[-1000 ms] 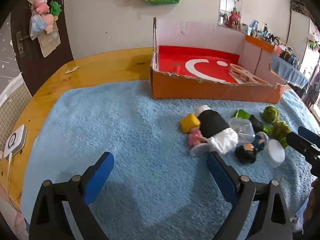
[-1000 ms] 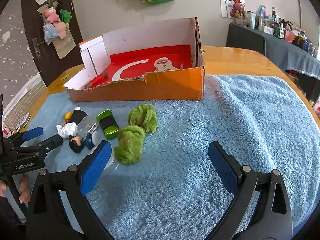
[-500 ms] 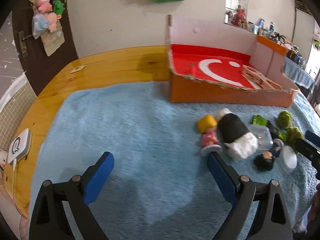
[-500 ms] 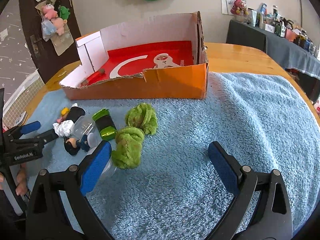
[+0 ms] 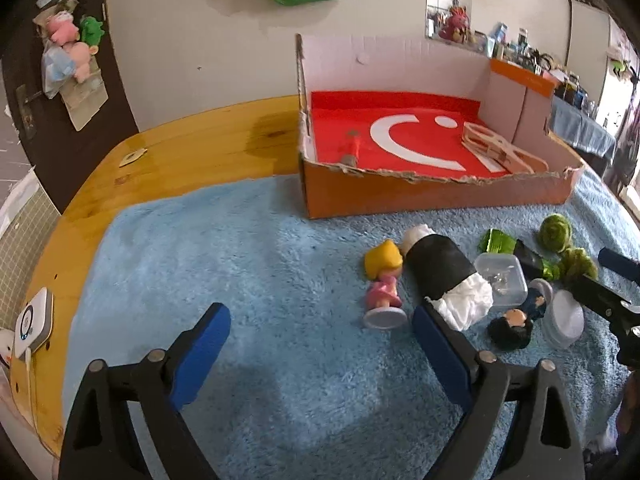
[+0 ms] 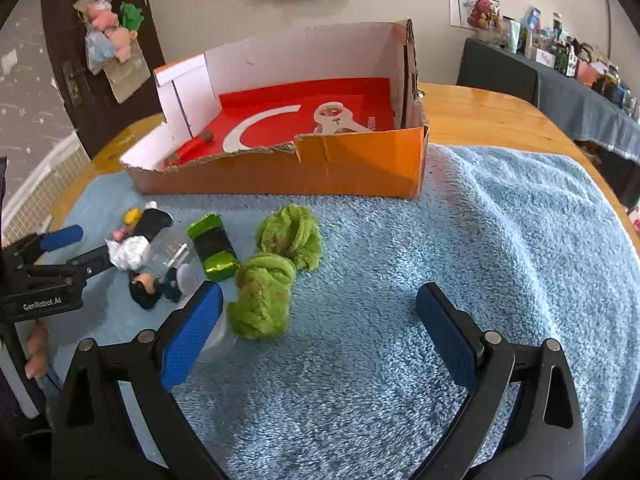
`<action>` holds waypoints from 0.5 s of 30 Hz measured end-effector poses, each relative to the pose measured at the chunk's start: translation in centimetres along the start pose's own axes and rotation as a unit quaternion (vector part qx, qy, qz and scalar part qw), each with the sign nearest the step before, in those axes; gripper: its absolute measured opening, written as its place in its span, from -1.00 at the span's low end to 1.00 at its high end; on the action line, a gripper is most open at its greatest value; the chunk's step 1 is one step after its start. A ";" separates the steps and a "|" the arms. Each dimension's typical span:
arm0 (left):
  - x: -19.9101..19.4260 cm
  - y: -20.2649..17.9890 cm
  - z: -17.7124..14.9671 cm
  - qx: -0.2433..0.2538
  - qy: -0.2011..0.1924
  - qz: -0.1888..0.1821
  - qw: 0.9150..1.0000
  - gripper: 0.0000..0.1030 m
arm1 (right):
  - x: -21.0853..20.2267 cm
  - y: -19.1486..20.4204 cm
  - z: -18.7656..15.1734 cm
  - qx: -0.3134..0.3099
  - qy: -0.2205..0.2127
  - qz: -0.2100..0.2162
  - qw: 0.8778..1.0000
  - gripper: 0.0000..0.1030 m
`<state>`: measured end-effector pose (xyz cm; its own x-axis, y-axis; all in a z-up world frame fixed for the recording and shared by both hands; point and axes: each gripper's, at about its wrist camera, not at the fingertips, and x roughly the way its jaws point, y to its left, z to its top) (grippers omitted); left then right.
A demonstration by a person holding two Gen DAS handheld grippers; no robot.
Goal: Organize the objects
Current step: 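Grasp the doll figurine with the left tool while the right tool grasps the green fuzzy toy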
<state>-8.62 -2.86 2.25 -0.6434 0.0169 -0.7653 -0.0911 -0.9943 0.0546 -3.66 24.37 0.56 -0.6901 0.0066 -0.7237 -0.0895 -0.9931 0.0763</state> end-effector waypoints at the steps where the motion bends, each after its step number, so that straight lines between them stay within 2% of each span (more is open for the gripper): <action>1: 0.2 -0.1 0.1 0.003 0.003 -0.001 1.000 0.74 | 0.1 0.0 0.1 -0.001 0.002 -0.004 1.000 0.92; 4: 0.5 -0.4 0.6 0.009 0.003 -0.005 1.000 0.69 | 0.1 0.0 0.2 0.001 0.004 -0.003 1.000 0.91; 9: 1.0 -0.7 1.3 0.016 0.007 -0.020 1.000 0.51 | 0.3 0.2 0.6 -0.005 0.011 0.005 1.000 0.62; 12: 1.1 -0.9 1.6 0.018 0.008 -0.034 0.999 0.36 | 0.3 0.6 0.7 -0.012 0.012 0.011 1.000 0.39; 14: 1.2 -0.9 1.7 0.017 0.006 -0.046 0.999 0.21 | 0.3 0.9 0.7 -0.018 0.013 0.015 1.000 0.16; 15: 1.3 -0.9 1.7 0.015 0.006 -0.051 0.999 0.21 | 0.3 1.0 0.7 -0.020 0.013 0.018 1.000 0.10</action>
<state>-10.67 -1.77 2.36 -0.6202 0.1158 -0.7758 -0.1777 -0.9841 -0.0049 -4.51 23.47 0.88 -0.6732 -0.0313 -0.7388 -0.0357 -0.9966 0.0747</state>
